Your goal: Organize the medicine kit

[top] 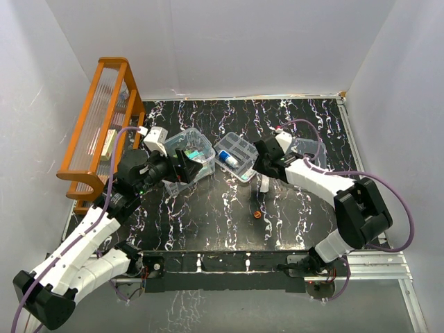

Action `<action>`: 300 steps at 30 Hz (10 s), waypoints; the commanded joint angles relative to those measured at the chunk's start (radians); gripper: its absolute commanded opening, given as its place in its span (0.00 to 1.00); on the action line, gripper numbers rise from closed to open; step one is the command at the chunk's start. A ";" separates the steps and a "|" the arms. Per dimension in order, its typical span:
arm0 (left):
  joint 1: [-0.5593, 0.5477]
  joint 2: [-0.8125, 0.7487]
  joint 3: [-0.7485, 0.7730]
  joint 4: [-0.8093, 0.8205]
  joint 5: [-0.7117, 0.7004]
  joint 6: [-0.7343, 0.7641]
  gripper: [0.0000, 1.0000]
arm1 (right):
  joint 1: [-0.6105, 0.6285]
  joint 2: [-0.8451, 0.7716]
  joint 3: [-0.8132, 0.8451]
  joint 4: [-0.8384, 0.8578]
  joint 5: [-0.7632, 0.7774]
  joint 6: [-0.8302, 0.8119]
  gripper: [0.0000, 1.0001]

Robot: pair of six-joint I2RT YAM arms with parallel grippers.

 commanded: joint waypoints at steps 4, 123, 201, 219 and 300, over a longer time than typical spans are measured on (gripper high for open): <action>-0.004 0.008 0.003 0.019 0.016 0.000 0.93 | -0.076 0.005 -0.031 -0.052 -0.056 -0.109 0.33; -0.002 0.034 0.011 0.017 0.028 0.014 0.93 | -0.084 0.167 0.184 0.103 -0.200 0.042 0.24; -0.003 0.038 0.042 0.028 0.020 0.044 0.93 | 0.218 -0.177 -0.108 -0.397 -0.184 -0.140 0.56; -0.003 0.052 0.033 0.034 0.026 0.046 0.94 | 0.232 -0.023 -0.124 -0.319 -0.173 -0.103 0.42; -0.004 0.051 0.067 -0.018 0.011 0.062 0.94 | -0.093 0.472 0.512 -0.015 -0.004 -0.247 0.23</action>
